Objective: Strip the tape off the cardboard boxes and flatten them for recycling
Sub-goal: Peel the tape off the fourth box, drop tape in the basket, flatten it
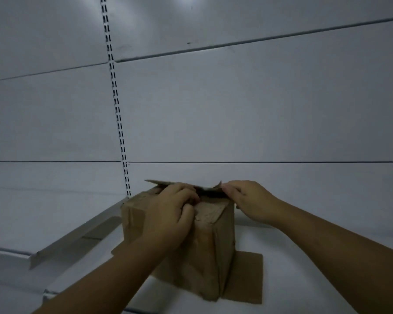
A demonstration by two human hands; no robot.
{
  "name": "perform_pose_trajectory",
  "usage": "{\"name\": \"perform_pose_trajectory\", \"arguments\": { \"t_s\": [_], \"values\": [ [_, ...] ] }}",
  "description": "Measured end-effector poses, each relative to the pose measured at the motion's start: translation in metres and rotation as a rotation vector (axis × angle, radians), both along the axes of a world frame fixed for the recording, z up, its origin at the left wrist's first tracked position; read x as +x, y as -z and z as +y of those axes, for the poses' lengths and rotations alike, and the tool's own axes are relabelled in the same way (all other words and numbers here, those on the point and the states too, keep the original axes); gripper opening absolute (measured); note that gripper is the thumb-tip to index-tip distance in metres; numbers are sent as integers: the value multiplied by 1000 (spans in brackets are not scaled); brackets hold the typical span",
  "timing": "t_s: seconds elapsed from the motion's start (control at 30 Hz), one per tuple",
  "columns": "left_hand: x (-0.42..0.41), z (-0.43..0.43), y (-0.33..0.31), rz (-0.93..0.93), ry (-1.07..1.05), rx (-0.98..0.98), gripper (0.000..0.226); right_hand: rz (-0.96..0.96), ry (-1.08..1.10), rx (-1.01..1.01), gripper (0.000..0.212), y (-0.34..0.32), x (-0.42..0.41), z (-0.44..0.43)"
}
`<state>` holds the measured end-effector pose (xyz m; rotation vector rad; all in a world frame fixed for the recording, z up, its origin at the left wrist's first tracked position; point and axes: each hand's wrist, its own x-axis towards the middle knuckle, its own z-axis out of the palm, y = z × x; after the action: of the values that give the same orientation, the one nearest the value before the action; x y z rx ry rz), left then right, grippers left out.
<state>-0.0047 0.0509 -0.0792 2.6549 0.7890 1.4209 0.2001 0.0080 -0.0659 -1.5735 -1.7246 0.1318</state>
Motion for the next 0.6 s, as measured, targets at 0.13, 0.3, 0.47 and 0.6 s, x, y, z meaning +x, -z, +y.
{"name": "perform_pose_trajectory", "arguments": {
  "t_s": [0.13, 0.3, 0.47, 0.6],
  "values": [
    [0, -12, 1, -54, 91, 92, 36, 185, 269, 254, 57, -5, -8, 3],
    [6, -48, 26, -40, 309, 97, 44, 327, 313, 566, 49, -34, -20, -26],
    [23, -89, 58, -156, 374, 42, 37, -112, 164, 820, 43, -36, -16, -92],
    [30, -120, 101, -1, 459, -137, 12, -115, 247, 695, 40, -1, 3, -117]
  ]
}}
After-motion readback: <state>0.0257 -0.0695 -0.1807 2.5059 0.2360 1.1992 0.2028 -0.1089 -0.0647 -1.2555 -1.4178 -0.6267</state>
